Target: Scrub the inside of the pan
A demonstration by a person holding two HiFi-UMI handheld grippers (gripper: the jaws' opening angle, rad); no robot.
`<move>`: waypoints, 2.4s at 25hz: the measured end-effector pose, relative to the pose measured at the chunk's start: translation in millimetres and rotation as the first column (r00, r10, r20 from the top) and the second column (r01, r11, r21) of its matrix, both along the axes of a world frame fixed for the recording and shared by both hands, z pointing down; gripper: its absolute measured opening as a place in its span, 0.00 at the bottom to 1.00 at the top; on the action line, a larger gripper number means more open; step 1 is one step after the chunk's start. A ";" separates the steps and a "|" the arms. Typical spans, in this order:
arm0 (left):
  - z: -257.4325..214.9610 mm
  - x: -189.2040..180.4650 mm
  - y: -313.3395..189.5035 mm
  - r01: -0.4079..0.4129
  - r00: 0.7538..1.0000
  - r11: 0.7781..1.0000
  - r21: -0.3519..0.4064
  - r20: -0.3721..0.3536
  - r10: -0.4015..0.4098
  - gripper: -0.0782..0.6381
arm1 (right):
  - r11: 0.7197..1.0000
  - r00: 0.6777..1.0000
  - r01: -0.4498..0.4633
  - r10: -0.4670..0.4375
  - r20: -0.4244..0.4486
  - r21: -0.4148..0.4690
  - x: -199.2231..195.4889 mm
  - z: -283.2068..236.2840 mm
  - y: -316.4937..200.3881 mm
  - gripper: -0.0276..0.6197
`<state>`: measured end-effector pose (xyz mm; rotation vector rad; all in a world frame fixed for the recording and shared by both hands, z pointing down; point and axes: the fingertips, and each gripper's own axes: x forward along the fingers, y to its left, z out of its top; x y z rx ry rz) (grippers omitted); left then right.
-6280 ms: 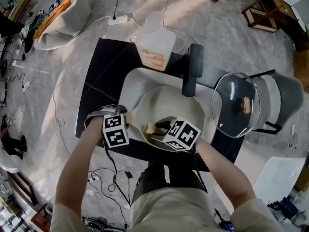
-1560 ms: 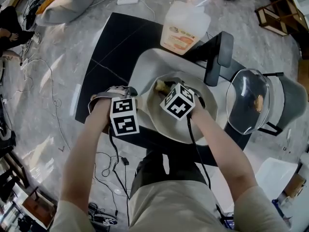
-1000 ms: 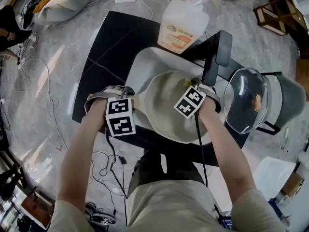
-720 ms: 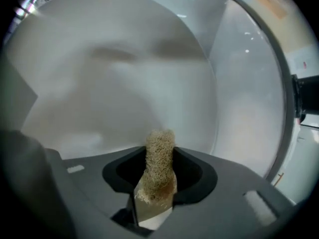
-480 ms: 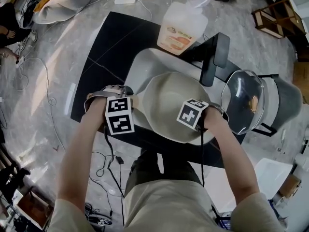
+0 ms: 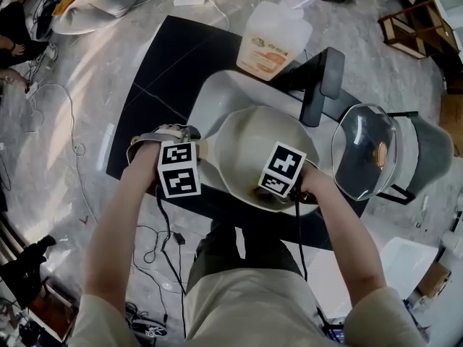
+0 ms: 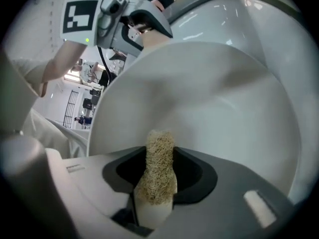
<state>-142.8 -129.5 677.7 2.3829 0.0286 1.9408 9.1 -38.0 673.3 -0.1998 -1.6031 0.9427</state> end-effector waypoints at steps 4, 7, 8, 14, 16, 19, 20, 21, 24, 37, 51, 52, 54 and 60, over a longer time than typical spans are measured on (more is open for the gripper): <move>0.1 0.2 -0.7 0.001 1.000 1.000 0.000 0.002 -0.001 0.45 | 0.991 0.984 -0.105 0.092 0.150 0.083 -38.0 2.1 -19.9 0.30; 0.4 -0.6 -0.4 0.000 1.000 1.000 0.001 0.000 0.000 0.45 | 0.968 0.968 -0.195 0.165 0.191 0.156 -53.2 11.9 -38.4 0.30; 0.6 -0.7 0.0 0.000 1.000 1.000 0.001 0.001 0.000 0.45 | 0.958 0.964 -0.219 0.183 0.194 0.183 -54.9 16.5 -44.0 0.30; 0.5 -1.8 -0.1 0.004 1.000 1.000 0.004 0.003 -0.004 0.45 | 0.860 0.939 -0.342 0.300 0.168 0.379 -44.0 48.6 -85.3 0.31; 0.7 -1.7 -0.3 0.000 1.000 1.000 0.011 0.005 0.000 0.45 | 0.825 0.941 -0.336 0.317 0.121 0.455 -30.3 56.1 -97.8 0.31; 0.7 -1.5 0.8 -0.002 1.000 1.000 0.018 0.005 0.002 0.45 | 0.791 0.955 -0.250 0.296 0.009 0.559 -1.9 65.8 -110.3 0.31; 1.1 -1.6 0.6 -0.004 1.000 1.000 0.025 0.009 0.004 0.45 | 0.789 0.957 -0.213 0.289 -0.042 0.576 10.3 68.6 -111.8 0.31; 1.9 -2.1 -0.1 -0.010 1.000 0.999 0.036 0.015 0.009 0.45 | 0.791 0.954 -0.182 0.286 -0.090 0.584 22.0 71.0 -112.6 0.31; 4.1 -3.6 -1.7 -0.008 1.000 0.998 0.066 0.028 0.006 0.45 | 0.806 0.939 -0.119 0.281 -0.198 0.580 50.1 74.5 -112.1 0.31; -58.4 -0.3 -5.2 0.223 0.974 0.967 0.124 -0.069 -0.215 0.52 | 0.725 0.959 -0.238 0.282 0.037 0.646 27.3 -7.7 -106.2 0.31; -188.7 42.5 1.0 0.513 0.795 0.844 0.156 -0.458 -0.398 0.46 | 0.421 0.834 -0.545 0.363 0.417 0.725 37.2 -162.8 -109.7 0.31; -197.5 45.7 1.4 0.523 0.782 0.837 0.162 -0.481 -0.396 0.45 | 0.403 0.824 -0.561 0.361 0.437 0.724 38.7 -174.7 -107.4 0.31; -215.2 52.0 4.0 0.533 0.765 0.828 0.171 -0.516 -0.386 0.43 | 0.368 0.798 -0.597 0.364 0.481 0.713 41.3 -198.7 -102.9 0.31; -288.4 73.5 3.0 0.557 0.708 0.799 0.229 -0.633 -0.312 0.33 | 0.269 0.690 -0.722 0.350 0.633 0.638 45.1 -277.5 -100.9 0.31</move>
